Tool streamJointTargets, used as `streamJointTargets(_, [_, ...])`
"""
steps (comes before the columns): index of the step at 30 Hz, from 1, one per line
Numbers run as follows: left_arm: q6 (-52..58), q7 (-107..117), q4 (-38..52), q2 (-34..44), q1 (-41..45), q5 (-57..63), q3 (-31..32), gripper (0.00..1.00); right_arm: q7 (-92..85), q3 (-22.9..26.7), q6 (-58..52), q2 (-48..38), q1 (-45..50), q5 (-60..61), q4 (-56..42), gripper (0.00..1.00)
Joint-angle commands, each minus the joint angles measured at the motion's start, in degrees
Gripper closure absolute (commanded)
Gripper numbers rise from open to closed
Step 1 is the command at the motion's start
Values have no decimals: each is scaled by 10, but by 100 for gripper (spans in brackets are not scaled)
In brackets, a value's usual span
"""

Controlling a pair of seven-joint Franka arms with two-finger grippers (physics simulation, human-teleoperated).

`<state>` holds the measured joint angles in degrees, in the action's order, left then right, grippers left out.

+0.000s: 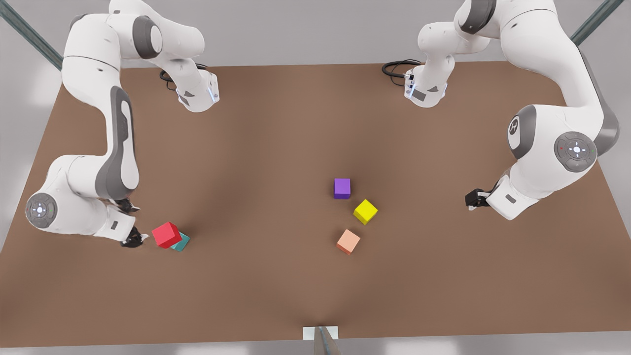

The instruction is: Pick up red wooden cube and pass to hand red wooden cube and place in blue wooden cube

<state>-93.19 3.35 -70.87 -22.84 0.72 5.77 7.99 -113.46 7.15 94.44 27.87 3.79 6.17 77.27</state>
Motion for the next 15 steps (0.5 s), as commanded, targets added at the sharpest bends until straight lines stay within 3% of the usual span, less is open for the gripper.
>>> streamJointTargets(1, [0, 4, 0, 1, -3, 0, 0, 0, 901, -4, -115, -3, 3, -35, -17, 0])
streamJointTargets(3, [0, 4, 0, 1, -4, 0, 0, 0, 1074, 1, -118, 0, 4, -39, -35, 0])
streamJointTargets(5, [0, 4, 0, 1, -4, 0, 0, 0, 1162, -6, -186, -73, 15, -44, -42, 0])
streamJointTargets(9, [1, 4, 0, 1, -5, -1, 0, 0, 1106, -10, -116, -187, 28, -70, 51, 0])
streamJointTargets(15, [0, 4, 0, 1, -5, 0, 0, 0, 1121, -9, -115, -183, 32, -69, 42, 0])
